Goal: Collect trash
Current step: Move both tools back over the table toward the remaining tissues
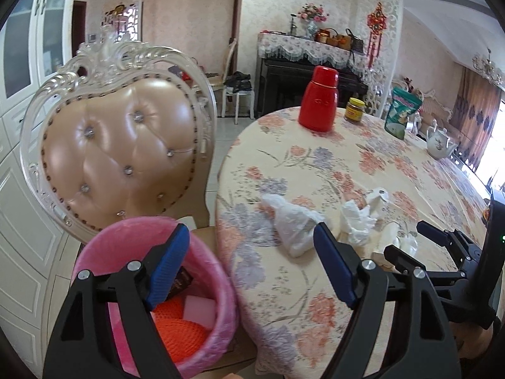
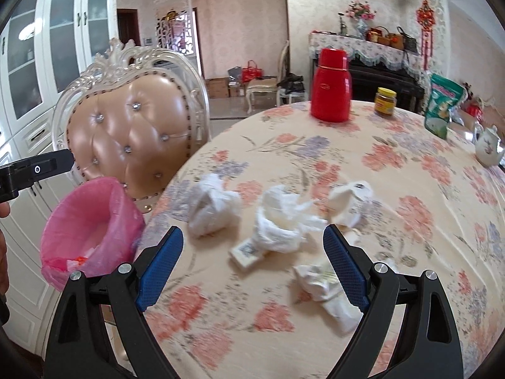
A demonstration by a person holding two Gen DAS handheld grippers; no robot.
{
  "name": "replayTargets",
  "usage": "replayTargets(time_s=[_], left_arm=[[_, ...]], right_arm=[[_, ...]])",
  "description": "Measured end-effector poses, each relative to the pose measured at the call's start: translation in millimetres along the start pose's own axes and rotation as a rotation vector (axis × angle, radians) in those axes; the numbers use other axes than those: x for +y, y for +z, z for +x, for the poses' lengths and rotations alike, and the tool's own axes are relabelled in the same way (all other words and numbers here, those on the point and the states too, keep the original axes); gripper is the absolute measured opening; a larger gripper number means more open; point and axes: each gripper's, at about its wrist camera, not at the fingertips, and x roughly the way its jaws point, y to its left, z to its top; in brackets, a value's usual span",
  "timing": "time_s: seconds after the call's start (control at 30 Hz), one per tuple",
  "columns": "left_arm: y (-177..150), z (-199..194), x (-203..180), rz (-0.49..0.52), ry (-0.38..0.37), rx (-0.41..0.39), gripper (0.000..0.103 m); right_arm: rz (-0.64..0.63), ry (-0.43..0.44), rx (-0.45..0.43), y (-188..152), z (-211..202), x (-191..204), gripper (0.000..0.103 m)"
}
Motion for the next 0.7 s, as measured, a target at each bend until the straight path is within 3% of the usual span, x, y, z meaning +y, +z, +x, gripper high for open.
replayTargets(time_s=[0.7], left_arm=[[9.6,26.6,-81.1,0.089,-0.054,0.020,0.080]], right_arm=[[0.104,-0.098,-0.007,-14.8,-13.9,-87.4,0.085]])
